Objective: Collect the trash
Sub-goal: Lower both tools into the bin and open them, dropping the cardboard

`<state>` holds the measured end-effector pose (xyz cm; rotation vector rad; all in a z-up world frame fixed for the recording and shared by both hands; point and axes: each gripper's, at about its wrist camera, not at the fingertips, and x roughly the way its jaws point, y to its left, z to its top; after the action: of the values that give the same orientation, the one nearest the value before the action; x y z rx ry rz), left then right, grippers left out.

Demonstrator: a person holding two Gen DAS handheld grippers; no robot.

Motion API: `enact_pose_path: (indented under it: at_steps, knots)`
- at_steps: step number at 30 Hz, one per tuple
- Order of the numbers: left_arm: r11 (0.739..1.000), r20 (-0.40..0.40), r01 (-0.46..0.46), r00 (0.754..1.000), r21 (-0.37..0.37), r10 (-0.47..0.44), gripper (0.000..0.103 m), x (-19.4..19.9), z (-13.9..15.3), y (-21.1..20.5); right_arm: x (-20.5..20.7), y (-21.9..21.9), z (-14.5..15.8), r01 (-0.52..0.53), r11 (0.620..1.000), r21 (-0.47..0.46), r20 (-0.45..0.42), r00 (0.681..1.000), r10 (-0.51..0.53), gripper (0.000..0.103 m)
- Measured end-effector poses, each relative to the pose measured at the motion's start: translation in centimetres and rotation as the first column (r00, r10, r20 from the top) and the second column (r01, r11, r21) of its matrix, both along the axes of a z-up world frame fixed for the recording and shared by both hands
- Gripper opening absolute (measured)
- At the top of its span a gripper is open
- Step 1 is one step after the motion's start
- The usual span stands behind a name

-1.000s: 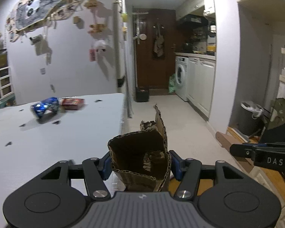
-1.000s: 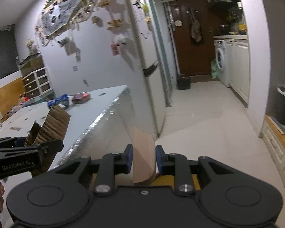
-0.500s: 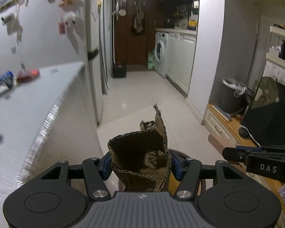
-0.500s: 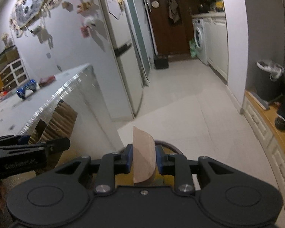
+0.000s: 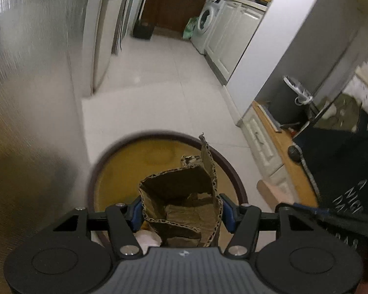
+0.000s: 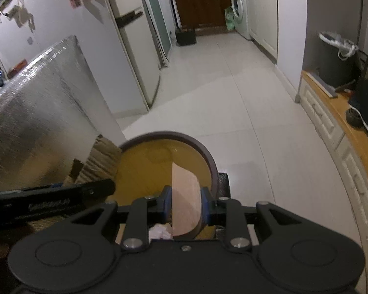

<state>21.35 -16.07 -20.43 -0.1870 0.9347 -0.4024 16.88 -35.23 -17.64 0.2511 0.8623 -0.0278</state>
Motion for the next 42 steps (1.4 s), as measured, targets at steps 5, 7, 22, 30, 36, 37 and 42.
enact_pose_path:
  at_steps: [5, 7, 22, 30, 36, 37, 42]
  knots:
    - [1.0, -0.067, 0.018, 0.998, -0.003, -0.019, 0.065, 1.8, -2.9, -0.7, 1.3, -0.2, -1.2, 0.0, 1.0, -0.008, -0.031, 1.0, 0.0, 0.026]
    - [0.999, -0.082, 0.032, 0.996, 0.004, -0.032, 0.075, 2.4, -3.8, -1.0, 2.1, -0.2, -1.6, -0.011, 1.0, -0.015, -0.042, 0.999, 0.01, 0.026]
    - [0.967, -0.106, 0.146, 0.986, 0.209, -0.126, 0.103, 3.0, -4.9, -0.9, 8.7, 0.4, -5.2, -0.103, 0.994, -0.027, -0.186, 0.978, 0.096, 0.026]
    - [0.956, -0.103, 0.144, 0.987, 0.254, -0.121, 0.103, 3.0, -5.0, -0.2, 10.7, 2.0, -6.1, -0.166, 0.981, -0.105, -0.204, 0.969, 0.143, 0.049]
    - [0.965, -0.115, 0.138, 0.987, 0.225, -0.114, 0.103, 2.8, -4.6, 0.0, 10.0, 2.4, -6.0, -0.239, 0.965, -0.106, -0.257, 0.944, 0.205, 0.058]
    - [0.964, -0.115, 0.138, 0.987, 0.228, -0.114, 0.103, 2.6, -4.6, 0.0, 9.7, 2.4, -5.9, -0.246, 0.964, -0.106, -0.258, 0.943, 0.212, 0.058]
    - [0.962, -0.111, 0.138, 0.987, 0.236, -0.114, 0.103, 1.8, -3.9, -0.1, 8.7, 2.2, -5.3, -0.247, 0.964, -0.099, -0.25, 0.944, 0.216, 0.066]
